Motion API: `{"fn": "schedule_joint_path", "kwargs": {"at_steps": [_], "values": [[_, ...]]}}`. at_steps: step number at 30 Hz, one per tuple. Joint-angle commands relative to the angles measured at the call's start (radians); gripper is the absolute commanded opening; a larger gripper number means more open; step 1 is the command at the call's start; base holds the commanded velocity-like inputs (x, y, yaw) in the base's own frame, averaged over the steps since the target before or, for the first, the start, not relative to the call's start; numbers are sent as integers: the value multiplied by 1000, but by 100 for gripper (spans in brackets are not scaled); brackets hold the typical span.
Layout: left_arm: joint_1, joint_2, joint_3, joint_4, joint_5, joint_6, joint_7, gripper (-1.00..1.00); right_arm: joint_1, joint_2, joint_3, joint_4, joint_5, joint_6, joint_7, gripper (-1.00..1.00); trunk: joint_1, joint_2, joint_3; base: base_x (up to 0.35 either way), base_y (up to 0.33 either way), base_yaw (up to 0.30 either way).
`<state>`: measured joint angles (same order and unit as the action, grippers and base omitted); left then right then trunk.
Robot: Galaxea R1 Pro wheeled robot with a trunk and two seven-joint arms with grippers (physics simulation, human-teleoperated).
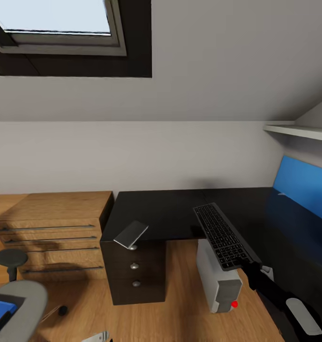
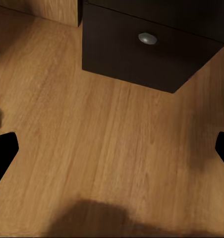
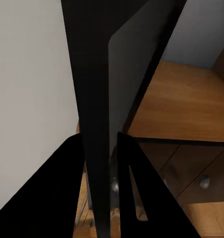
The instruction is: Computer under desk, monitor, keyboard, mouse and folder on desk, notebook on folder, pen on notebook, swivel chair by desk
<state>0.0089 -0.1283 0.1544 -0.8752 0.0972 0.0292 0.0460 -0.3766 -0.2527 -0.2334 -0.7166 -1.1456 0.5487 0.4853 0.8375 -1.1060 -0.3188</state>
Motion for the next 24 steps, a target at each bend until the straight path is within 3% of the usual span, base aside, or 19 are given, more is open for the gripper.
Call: {"fn": "schedule_joint_path", "kwargs": {"at_steps": [1, 24], "values": [[0, -1, 1, -2, 10, 3, 2, 100, -1, 0, -3, 1, -10, 10, 2, -100, 0, -1, -1, -295, -137, 0], [0, -2, 1, 5, 9, 1, 2, 100, -1, 2, -2, 4, -10, 9, 3, -100, 0, -1, -1, -295, -132, 0]]}}
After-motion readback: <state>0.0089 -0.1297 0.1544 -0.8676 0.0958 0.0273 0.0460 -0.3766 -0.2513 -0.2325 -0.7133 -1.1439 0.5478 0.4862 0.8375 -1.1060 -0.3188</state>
